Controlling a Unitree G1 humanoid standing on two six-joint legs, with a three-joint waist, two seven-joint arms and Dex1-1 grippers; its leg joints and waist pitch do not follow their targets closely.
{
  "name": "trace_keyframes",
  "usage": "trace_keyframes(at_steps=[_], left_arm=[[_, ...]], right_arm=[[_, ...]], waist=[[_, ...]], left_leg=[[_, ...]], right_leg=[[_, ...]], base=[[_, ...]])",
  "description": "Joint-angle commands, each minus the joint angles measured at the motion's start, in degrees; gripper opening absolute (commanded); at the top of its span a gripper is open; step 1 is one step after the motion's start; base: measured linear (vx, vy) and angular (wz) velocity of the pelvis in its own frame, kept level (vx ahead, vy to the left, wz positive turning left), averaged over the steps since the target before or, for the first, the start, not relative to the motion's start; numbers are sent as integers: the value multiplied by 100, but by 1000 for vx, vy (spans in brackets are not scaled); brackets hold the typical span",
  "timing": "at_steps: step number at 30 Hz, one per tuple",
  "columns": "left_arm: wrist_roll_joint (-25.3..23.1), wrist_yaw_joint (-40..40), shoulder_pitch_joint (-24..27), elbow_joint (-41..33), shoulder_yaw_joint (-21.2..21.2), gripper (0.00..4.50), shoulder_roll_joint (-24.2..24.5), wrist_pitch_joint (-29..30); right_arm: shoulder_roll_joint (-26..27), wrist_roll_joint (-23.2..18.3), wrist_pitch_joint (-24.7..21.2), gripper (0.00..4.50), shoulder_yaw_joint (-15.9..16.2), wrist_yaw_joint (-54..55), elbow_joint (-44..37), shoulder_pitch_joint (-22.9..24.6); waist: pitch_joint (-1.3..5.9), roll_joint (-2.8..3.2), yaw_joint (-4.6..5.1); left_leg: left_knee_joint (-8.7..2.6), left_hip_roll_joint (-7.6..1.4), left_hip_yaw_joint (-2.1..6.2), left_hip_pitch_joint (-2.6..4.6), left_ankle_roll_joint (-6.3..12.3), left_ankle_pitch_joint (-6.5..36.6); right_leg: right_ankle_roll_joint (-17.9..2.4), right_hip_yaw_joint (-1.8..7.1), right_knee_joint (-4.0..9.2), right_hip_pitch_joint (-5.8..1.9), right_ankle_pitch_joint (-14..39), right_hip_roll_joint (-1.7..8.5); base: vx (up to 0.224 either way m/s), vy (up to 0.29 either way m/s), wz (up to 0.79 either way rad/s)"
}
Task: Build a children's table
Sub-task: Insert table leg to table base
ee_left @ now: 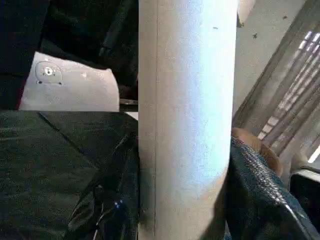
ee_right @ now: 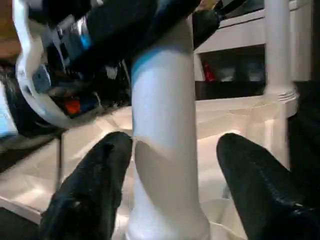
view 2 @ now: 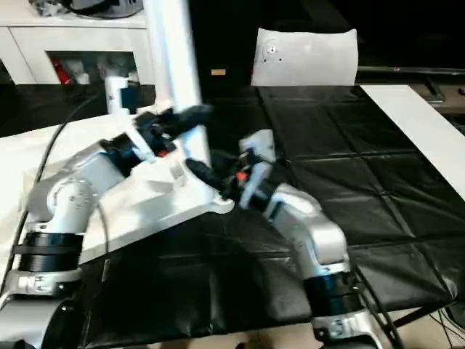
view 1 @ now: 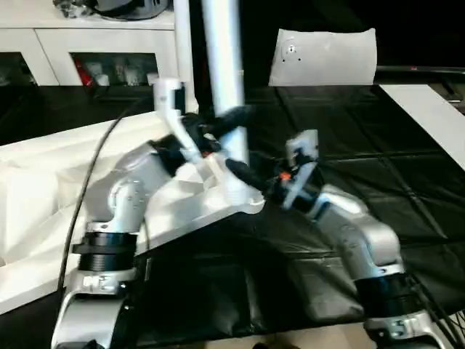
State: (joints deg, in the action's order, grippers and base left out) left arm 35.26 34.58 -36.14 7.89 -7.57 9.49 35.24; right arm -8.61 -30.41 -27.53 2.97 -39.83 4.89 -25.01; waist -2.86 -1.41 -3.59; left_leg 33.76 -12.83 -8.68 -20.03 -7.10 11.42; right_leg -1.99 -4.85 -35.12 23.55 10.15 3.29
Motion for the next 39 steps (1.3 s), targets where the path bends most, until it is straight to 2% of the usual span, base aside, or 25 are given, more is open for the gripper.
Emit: trace_keyframes(at_steps=[1,3,5,6,11,13,15,16,18,19,20,23,24,25,35,39], left_arm=[[195,1,-106,-203,-68,185,-10,137],[266,56,-75,-266,-50,185,-2,179],[298,119,-53,-317,-14,185,20,220],[300,252,-27,-389,85,185,92,298],[228,494,-61,-428,246,185,226,346],[140,650,-61,-463,369,185,306,269],[-17,875,-47,-554,612,185,446,144],[-17,875,-47,-554,612,185,446,144],[-230,980,-54,-620,860,185,570,36],[-230,980,-54,-620,860,185,570,36],[-386,1059,-86,-645,1027,185,647,-45],[-426,1099,-99,-653,1078,185,670,-74],[-463,1204,-134,-708,1173,185,699,-100],[-449,1256,-150,-751,1213,185,710,-97],[-369,1459,-205,-868,1319,185,667,-127],[-379,1484,-230,-860,1332,185,645,-134]], right_arm=[[-160,-280,-245,331,-261,-23,-191,-168],[-276,-385,-383,353,-339,-77,-198,-228],[-402,-363,-491,360,-315,-177,-195,-269],[-652,-304,-623,369,-220,-471,-185,-336],[-1030,-219,-808,369,-6,-976,-148,-460],[-1114,-205,-853,369,71,-1099,-128,-508],[-1236,-205,-944,369,198,-1246,-90,-588],[-1236,-205,-944,369,198,-1246,-90,-588],[-1378,-109,-979,369,420,-1448,-25,-671],[-1378,-109,-979,369,420,-1448,-25,-671],[-1450,58,-967,369,646,-1641,81,-735],[-1457,123,-957,369,719,-1690,136,-761],[-1440,281,-918,369,866,-1749,332,-862],[-1408,343,-903,369,914,-1770,435,-925],[-1237,324,-958,369,998,-1911,789,-1143],[-1166,361,-945,334,1007,-2044,877,-1194]], waist=[[397,85,-33],[399,77,-39],[399,74,-66],[397,76,-72],[398,52,-106],[396,58,-106],[396,30,-112],[399,46,-124],[402,45,-132],[402,33,-142],[401,17,-140],[396,20,-149],[404,-3,-154],[397,7,-148],[406,7,-140],[412,7,-143]], left_leg=[[-327,21,-80,-33,149,438],[-323,21,-86,-28,162,436],[-314,30,-91,-30,161,426],[-316,25,-90,-39,160,422],[-304,40,-96,-48,189,391],[-305,30,-97,-33,194,430],[-311,17,-95,-30,195,421],[-307,11,-91,-32,188,388],[-301,11,-97,-31,183,366],[-303,15,-94,-35,177,350],[-300,17,-100,-40,179,345],[-298,16,-99,-40,164,343],[-298,16,-97,-44,150,326],[-304,13,-98,-45,131,347],[-290,18,-103,-50,136,321],[-288,16,-103,-47,143,320]], right_leg=[[-985,285,363,-444,539,326],[-1005,285,364,-441,527,326],[-987,284,366,-455,589,329],[-972,282,369,-454,617,335],[-875,277,387,-463,772,327],[-855,276,393,-440,892,335],[-860,274,398,-437,912,337],[-864,277,381,-439,869,340],[-886,280,369,-432,800,337],[-883,278,367,-441,796,338],[-874,279,368,-440,795,337],[-851,280,371,-436,865,348],[-855,279,362,-443,870,349],[-872,277,369,-432,916,353],[-921,284,344,-443,800,346],[-931,282,343,-442,782,347]], base=[[0,0,0],[0,0,0],[0,0,0],[0,0,0],[0,0,0],[0,0,0],[0,0,0],[0,0,0],[0,0,0],[0,0,0],[0,0,0],[0,0,0],[0,0,0],[0,0,0],[0,0,0],[0,0,0]])
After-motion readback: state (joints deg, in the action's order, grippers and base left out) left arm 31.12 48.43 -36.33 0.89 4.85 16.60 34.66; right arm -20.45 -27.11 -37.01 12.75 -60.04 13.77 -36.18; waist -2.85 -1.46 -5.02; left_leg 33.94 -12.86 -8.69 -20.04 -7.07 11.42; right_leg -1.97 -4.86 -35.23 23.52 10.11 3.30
